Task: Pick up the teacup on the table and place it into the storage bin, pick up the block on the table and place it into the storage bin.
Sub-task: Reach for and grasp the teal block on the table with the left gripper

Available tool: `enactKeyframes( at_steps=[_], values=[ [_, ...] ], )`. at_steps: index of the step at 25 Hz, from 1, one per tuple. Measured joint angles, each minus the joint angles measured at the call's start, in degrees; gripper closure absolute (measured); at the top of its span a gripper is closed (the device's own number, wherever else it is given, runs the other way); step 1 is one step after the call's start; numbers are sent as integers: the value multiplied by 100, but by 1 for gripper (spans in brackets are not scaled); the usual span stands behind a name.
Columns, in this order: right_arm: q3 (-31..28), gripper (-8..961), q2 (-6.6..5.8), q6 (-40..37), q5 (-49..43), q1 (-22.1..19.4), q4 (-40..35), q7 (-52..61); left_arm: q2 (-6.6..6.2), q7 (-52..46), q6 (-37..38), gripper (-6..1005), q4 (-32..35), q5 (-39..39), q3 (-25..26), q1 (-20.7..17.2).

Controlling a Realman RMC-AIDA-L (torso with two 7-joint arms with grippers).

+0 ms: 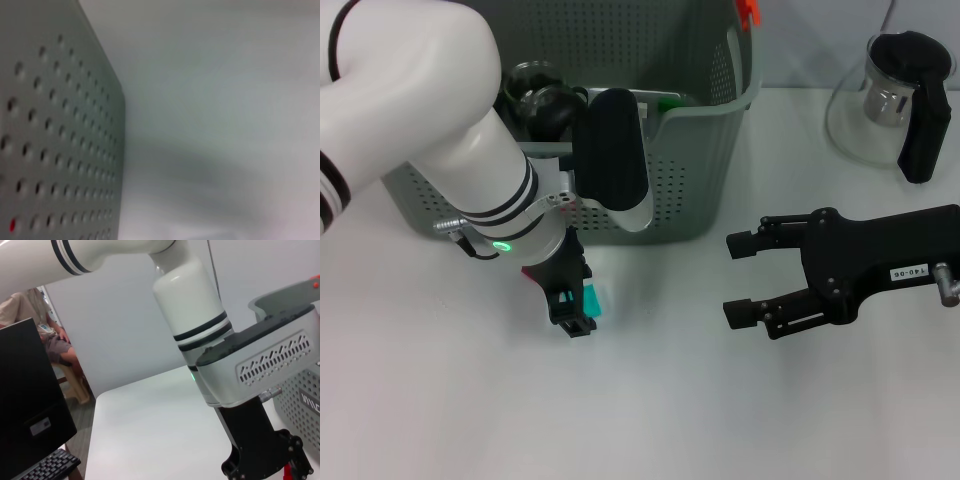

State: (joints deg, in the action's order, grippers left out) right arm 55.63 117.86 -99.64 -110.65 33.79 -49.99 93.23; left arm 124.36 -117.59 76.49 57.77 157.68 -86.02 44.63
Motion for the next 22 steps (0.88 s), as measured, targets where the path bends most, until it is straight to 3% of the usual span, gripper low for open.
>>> enactKeyframes(
  at_steps=[17,22],
  values=[
    [9,26,0,-3,0,-38,15,-24,5,-212,-94,325,-184,33,-145,82],
    [10,26,0,-3,0,-48,15,-24,9,-226,-115,365,-206,61,-145,81]
  ],
)
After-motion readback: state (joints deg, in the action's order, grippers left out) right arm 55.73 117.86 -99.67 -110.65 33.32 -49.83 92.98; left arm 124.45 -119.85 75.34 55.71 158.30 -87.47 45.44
